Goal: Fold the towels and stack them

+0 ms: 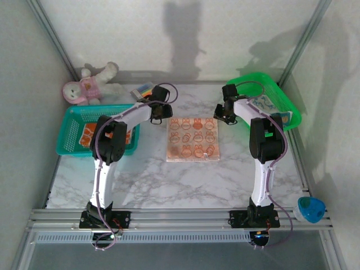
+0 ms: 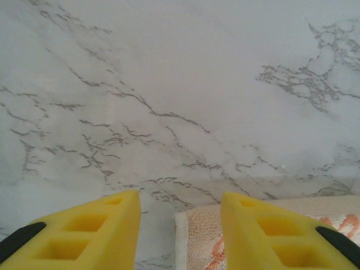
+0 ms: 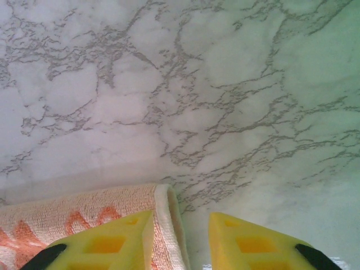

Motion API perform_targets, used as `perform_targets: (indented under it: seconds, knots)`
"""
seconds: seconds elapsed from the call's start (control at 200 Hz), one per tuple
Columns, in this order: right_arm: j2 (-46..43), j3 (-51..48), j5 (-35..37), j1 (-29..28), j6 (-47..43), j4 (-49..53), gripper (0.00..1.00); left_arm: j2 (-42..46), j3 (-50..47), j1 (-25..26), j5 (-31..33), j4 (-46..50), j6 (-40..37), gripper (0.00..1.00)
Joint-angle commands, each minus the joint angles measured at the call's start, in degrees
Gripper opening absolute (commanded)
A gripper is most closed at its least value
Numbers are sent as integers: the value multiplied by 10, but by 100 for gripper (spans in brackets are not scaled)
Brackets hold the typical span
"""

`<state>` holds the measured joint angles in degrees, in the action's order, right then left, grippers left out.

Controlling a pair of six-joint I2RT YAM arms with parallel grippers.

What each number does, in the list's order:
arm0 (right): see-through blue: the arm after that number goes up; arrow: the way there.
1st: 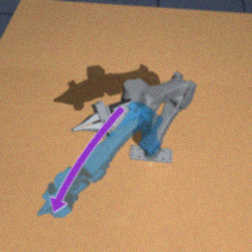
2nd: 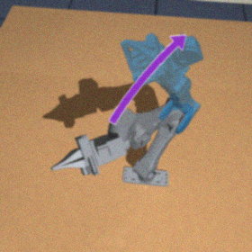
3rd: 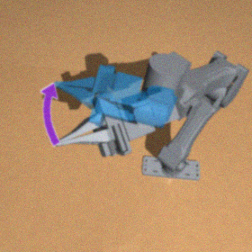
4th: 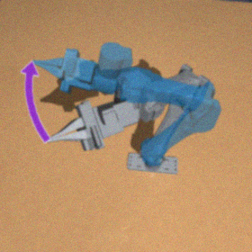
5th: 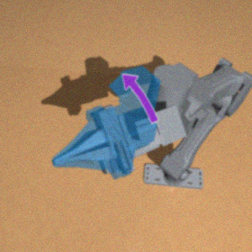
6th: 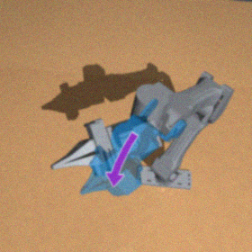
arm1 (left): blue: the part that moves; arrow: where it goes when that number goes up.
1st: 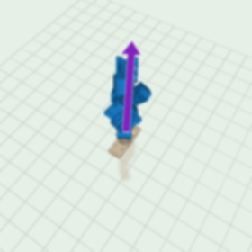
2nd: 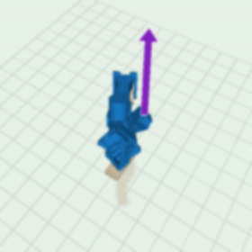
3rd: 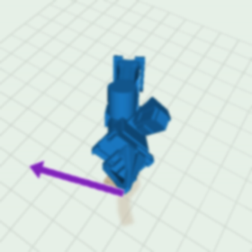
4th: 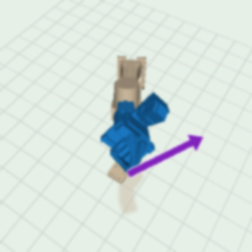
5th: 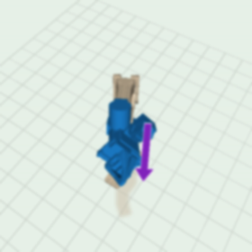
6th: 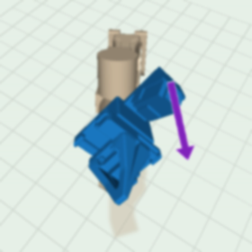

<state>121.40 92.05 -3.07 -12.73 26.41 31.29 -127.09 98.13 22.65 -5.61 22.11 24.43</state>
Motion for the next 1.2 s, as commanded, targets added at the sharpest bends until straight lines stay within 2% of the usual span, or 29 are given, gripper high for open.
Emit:
perform_targets:
  seconds: [0.0, 0.25, 0.35, 0.396, 0.511, 0.611, 0.656, 1.192]
  knots:
    - [0, 12, -7, 2, 4, 14, 31, -25, 26, -3, -24, 54, 17, 36]
    - [8, 29, -16, 0, 7, 25, 30, -63, 87, -3, -17, 108, 42, 32]
    - [6, 27, -14, -2, 7, 23, 30, -71, 110, -4, -12, 126, 68, 36]
    - [6, 27, -14, -3, 7, 23, 30, -74, 122, -4, -7, 138, 87, 39]
    - [5, 27, -13, -5, 7, 21, 30, -81, 145, -9, -16, 156, 153, 35]
    - [4, 25, -14, -7, 8, 17, 30, -86, 169, -10, -24, 170, 198, 38]
    - [3, 23, -15, -8, 10, 15, 30, -86, 173, -10, -25, 171, 217, 35]
    - [3, 17, -24, -13, 16, 2, 30, -123, 191, -10, -10, 209, 259, 38]
